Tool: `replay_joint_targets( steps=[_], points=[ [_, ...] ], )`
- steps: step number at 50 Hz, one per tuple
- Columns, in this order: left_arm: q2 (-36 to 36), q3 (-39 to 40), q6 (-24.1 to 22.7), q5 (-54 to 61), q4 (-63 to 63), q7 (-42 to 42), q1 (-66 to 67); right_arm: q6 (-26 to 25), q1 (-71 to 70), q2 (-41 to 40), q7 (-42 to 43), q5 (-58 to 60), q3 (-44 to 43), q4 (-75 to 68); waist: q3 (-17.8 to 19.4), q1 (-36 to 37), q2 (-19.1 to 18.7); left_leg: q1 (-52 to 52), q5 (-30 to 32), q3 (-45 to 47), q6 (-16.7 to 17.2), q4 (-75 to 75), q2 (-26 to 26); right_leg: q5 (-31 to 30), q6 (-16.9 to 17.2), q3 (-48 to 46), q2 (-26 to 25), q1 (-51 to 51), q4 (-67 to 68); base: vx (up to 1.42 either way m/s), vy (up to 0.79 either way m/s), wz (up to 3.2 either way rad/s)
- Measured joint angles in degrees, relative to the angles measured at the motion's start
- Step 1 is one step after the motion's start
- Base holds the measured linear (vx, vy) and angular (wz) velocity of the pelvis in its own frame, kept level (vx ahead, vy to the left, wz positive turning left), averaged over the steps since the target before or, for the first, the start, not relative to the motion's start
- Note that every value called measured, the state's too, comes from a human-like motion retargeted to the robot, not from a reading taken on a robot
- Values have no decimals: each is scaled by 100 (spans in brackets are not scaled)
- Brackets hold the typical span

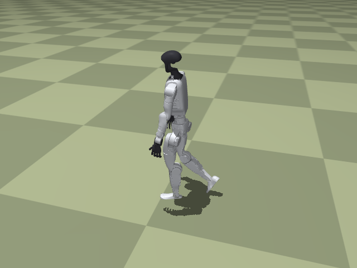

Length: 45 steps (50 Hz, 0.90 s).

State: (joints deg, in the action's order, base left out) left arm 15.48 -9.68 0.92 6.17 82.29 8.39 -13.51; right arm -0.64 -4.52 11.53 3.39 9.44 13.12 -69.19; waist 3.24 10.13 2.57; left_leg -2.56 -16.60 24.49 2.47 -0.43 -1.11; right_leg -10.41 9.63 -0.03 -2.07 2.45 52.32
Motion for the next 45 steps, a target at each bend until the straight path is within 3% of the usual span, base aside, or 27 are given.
replay_joint_targets(
  steps=[4, 8, 11, 14, 18, 20, 22, 25, 29, 32, 36, 40, 45],
  points=[
    [205, -136, 66, -154, -524, -358, -1195, -167, 898, -63, -126, -135, -112, -573, 65, -492, -222, 257, -293, -639, 165, 339, 58, 956, -892, -784, 711, 918, 853, 59, 18, 148],
    [372, -386, -51, -142, -1168, -428, -2285, -218, 1607, -81, -569, -180, -102, -911, 170, -1096, -416, 517, -439, -1447, 246, 500, 164, 1407, -1083, -959, 903, 1449, 198, 54, 7, 189],
    [499, -602, -179, -25, -1660, -438, -2930, -254, 1960, -103, -949, -210, 21, -1012, 272, -1469, -458, 785, -517, -2005, 256, 517, 277, 1382, -989, -898, 973, 1517, -1210, 53, -3, 178],
    [609, -789, -315, 233, -2138, -548, -3394, -341, 2116, -127, -1191, -230, 136, -1047, 415, -1769, -314, 1129, -617, -2520, 256, 534, 518, 908, -721, -612, 1131, 1214, -3312, 54, -12, 163],
    [702, -881, -419, 371, -2667, -804, -3690, -525, 1993, -194, -1370, 153, 103, -1090, 704, -1975, 52, 1748, -812, -3098, 261, 548, 821, 305, 128, -360, 1476, 839, -5443, 59, -20, 122],
    [685, -900, -508, 279, -2846, -826, -3594, -499, 1911, -214, -1387, 355, 74, -1099, 727, -1963, 98, 1959, -865, -3280, 300, 541, 783, 543, 519, -397, 1479, 936, -5727, 58, -24, 73],
    [642, -929, -595, 265, -2982, -816, -3361, -467, 1687, -182, -1292, 446, 21, -1136, 721, -1892, 22, 2080, -887, -3397, 366, 572, 600, 804, 537, -236, 1272, 1002, -5732, 57, -29, 61],
    [500, -1025, -656, 330, -3039, -781, -2829, -458, 1262, -30, -987, 504, -56, -1185, 657, -1791, 20, 2209, -784, -3672, 286, 665, 605, 530, 537, 129, 1230, 838, -5732, 59, -25, 73],
    [259, -1217, -526, 89, -2652, -712, -1870, -460, 593, 258, -434, 701, 11, -1153, 562, -1567, 165, 2200, -342, -3942, 107, 1133, 820, 327, 480, -144, 1543, 446, -5722, 61, -25, 79],
    [61, -1321, -276, -321, -2050, -608, -1075, -465, 56, 485, 10, 868, 239, -1057, 467, -1386, 278, 1702, 166, -3850, -11, 2245, 979, 650, 230, -444, 1741, 131, -5655, 57, -31, 99],
    [-92, -1239, 79, -731, -1160, -443, -11, -448, -634, 833, 480, 1203, 568, -710, 163, -1216, 355, 93, 633, -2971, -372, 4559, 874, 1033, -55, -987, 1900, -5, -5479, 48, -30, 135],
    [7, -842, 260, -827, -492, -336, 859, -376, -1460, 1216, 655, 1577, 803, -168, 53, -781, 411, -1071, 61, -1747, -932, 5661, 400, 1303, -156, -1420, 1885, -88, -5383, 41, -26, 90],
    [399, -237, 303, -520, -191, -261, 1803, -226, -2505, 1612, 574, 1955, 1098, 817, 276, 109, 594, -1357, -372, -1025, -893, 4430, 693, 1529, -143, -1578, 1874, -336, -5323, 38, -19, 21]
  ],
)
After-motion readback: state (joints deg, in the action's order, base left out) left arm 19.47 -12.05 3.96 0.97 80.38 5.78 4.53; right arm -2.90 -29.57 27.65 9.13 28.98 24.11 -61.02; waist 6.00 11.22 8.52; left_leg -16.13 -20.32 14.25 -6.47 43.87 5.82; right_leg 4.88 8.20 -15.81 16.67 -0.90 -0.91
